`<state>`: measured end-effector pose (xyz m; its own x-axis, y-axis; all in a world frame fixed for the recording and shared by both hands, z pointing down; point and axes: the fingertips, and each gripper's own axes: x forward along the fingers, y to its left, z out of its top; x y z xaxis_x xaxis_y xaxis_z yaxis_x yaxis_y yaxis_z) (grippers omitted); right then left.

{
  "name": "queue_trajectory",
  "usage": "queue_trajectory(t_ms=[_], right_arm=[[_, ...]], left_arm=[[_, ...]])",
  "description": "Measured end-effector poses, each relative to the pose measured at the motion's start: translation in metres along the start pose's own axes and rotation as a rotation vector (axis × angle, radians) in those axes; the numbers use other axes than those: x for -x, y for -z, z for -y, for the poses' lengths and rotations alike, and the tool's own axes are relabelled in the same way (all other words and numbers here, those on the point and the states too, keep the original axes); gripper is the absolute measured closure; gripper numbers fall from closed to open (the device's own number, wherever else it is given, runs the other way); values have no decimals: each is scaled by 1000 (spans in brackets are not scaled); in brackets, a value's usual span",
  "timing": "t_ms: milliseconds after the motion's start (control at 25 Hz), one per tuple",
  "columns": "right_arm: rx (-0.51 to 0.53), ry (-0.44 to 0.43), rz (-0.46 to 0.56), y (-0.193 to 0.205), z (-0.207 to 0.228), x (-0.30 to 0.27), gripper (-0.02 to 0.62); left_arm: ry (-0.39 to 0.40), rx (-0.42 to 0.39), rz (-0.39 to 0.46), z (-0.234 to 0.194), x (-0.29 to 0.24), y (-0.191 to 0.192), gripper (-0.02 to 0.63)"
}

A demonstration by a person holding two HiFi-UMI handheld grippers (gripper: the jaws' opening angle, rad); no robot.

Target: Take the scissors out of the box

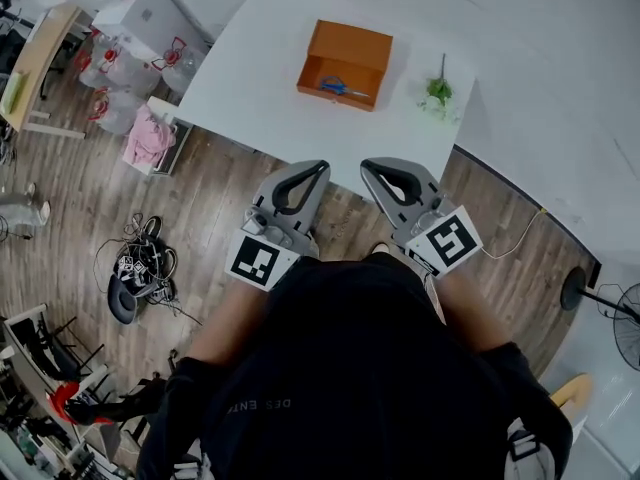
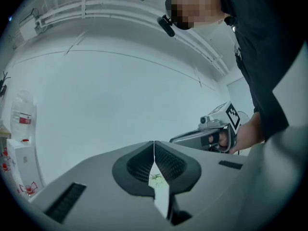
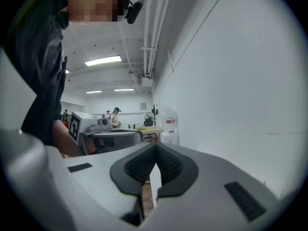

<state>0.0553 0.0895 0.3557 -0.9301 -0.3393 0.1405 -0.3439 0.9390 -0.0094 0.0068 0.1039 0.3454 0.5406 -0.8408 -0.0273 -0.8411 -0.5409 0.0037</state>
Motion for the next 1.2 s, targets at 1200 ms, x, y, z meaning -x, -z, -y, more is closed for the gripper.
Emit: queue_trajectory(t_ms=[1200], right_arm=[[-47,156,-13,4,18,-98,589]], left_arm=[[132,13,-5,-110,1,15,586]])
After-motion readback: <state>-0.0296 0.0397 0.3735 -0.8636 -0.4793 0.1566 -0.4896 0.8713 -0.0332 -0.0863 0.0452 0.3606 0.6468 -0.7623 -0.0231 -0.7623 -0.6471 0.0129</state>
